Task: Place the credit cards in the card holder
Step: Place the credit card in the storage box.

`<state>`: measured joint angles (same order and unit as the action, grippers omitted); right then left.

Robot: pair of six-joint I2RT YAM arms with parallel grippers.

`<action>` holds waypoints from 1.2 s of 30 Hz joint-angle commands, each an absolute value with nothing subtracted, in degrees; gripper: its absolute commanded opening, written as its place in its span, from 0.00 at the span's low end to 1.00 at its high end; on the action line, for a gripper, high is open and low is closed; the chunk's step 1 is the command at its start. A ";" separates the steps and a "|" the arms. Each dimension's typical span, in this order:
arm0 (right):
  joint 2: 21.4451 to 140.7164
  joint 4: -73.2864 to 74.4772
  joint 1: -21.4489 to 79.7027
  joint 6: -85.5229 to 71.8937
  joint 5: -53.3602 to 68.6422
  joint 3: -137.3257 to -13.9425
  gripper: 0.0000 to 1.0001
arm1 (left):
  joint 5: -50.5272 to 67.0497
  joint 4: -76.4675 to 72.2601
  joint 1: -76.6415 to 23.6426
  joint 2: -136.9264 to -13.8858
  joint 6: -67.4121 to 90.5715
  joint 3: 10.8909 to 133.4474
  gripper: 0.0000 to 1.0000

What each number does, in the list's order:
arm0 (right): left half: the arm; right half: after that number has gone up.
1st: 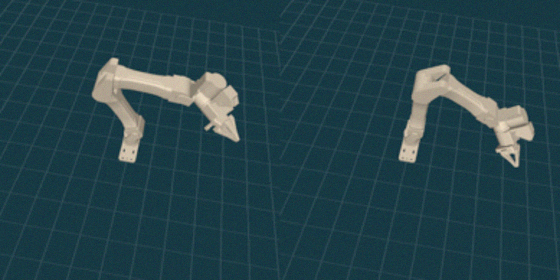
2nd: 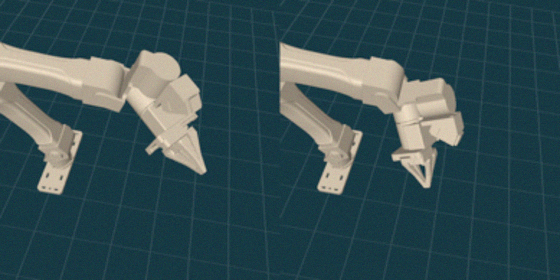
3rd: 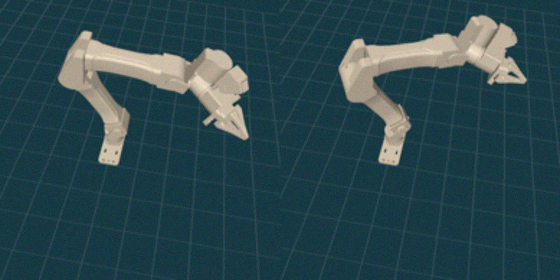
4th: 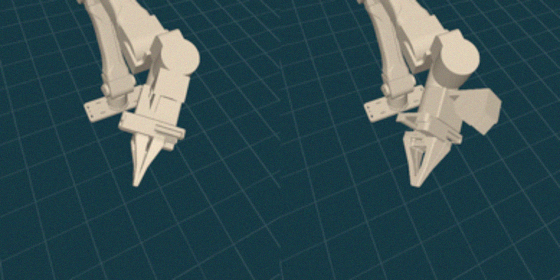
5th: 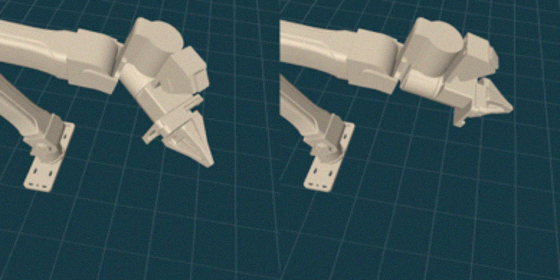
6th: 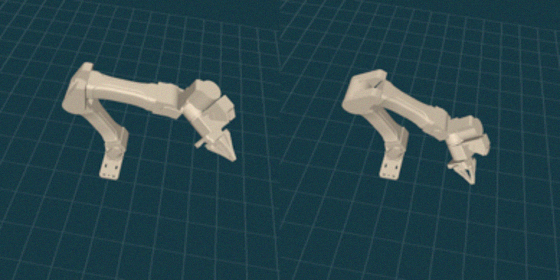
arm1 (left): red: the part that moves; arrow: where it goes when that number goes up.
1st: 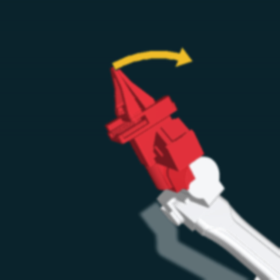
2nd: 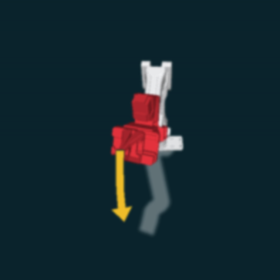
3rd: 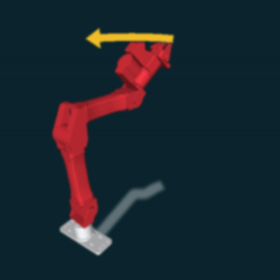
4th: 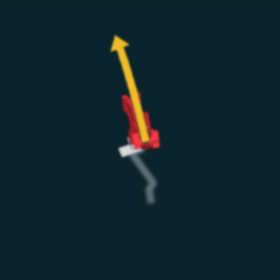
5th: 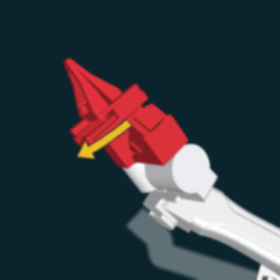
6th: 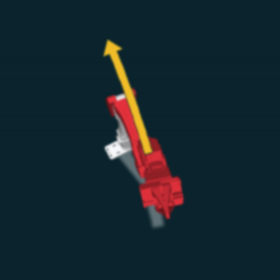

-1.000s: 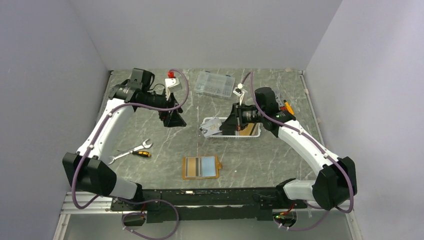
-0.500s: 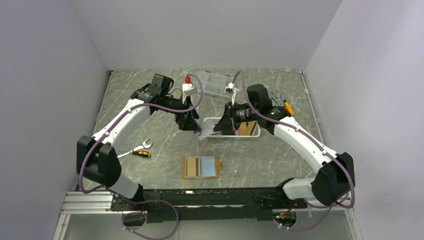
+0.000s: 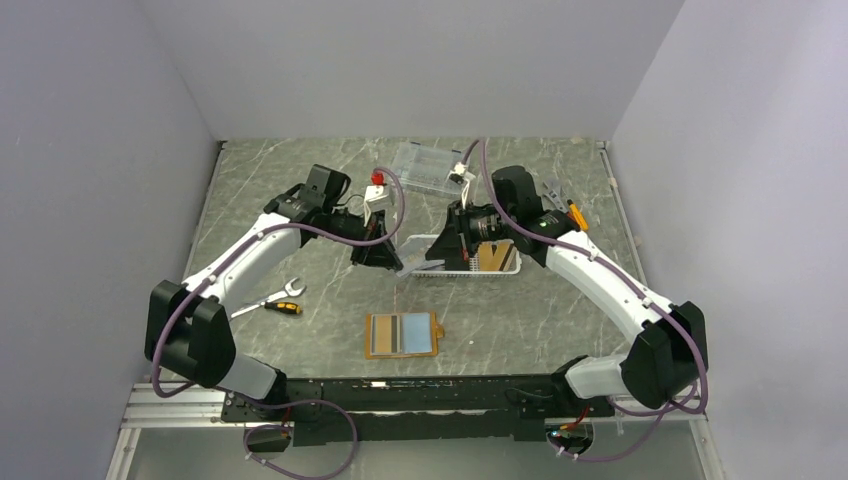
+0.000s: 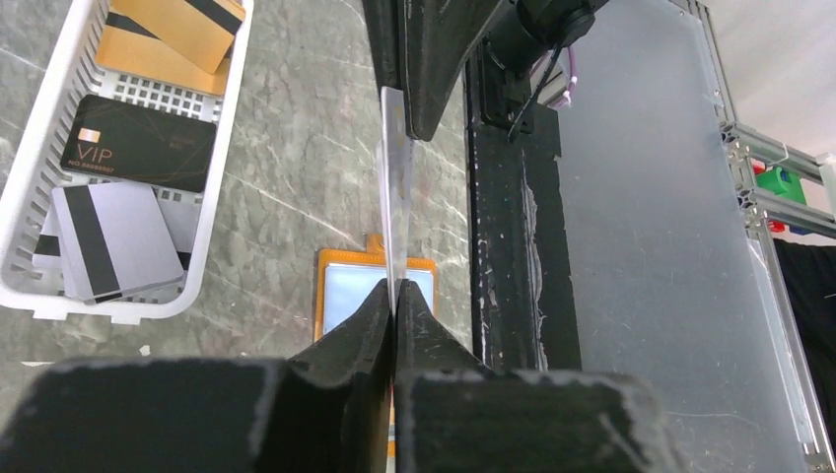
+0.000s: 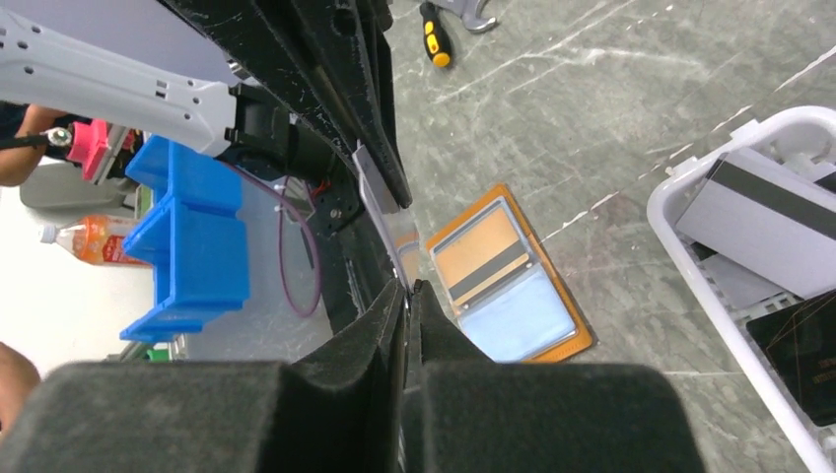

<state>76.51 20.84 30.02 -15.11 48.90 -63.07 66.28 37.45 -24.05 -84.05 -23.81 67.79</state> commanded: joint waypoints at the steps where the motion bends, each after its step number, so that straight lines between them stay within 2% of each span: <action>1: 75.24 11.33 29.41 -20.88 47.58 -60.96 0.14 | 71.57 31.85 -24.30 -81.18 -20.69 66.92 0.03; 3: 73.66 5.80 29.05 -24.91 48.05 -57.03 0.26 | 73.28 28.81 -24.30 -80.75 -17.26 66.14 0.01; 7: 69.52 -8.06 28.46 -33.66 48.47 -48.34 0.40 | 77.17 19.89 -24.26 -80.42 -6.44 64.13 0.00; 12: 65.75 -26.02 28.57 -43.98 47.55 -40.72 0.45 | 79.87 -2.21 -24.34 -81.47 17.59 59.25 0.00; 16: 66.33 -30.42 28.73 -46.89 45.90 -40.27 0.46 | 80.02 -30.01 -24.35 -81.75 41.22 52.95 0.00; 19: 67.04 -36.05 29.14 -50.02 45.24 -39.65 0.46 | 79.16 -40.57 -24.32 -81.90 49.75 50.51 0.00; 23: 69.32 -35.54 30.86 -50.33 43.01 -41.80 0.42 | 78.34 -39.12 -24.32 -81.07 48.76 49.88 0.00; 27: 70.53 -34.18 31.41 -50.79 41.92 -41.97 0.24 | 78.44 -36.86 -24.14 -80.51 46.93 50.05 0.00; 31: 68.60 -29.69 31.17 -48.81 41.10 -40.93 0.07 | 78.39 -28.38 -23.70 -79.65 40.64 51.63 0.11; 33: 67.44 -27.80 30.86 -48.07 41.36 -40.75 0.05 | 77.61 -18.04 -23.20 -79.13 33.49 53.51 0.15; 36: 66.20 -24.56 30.85 -46.70 42.27 -41.21 0.07 | 74.22 -3.99 -22.54 -78.07 20.43 56.51 0.16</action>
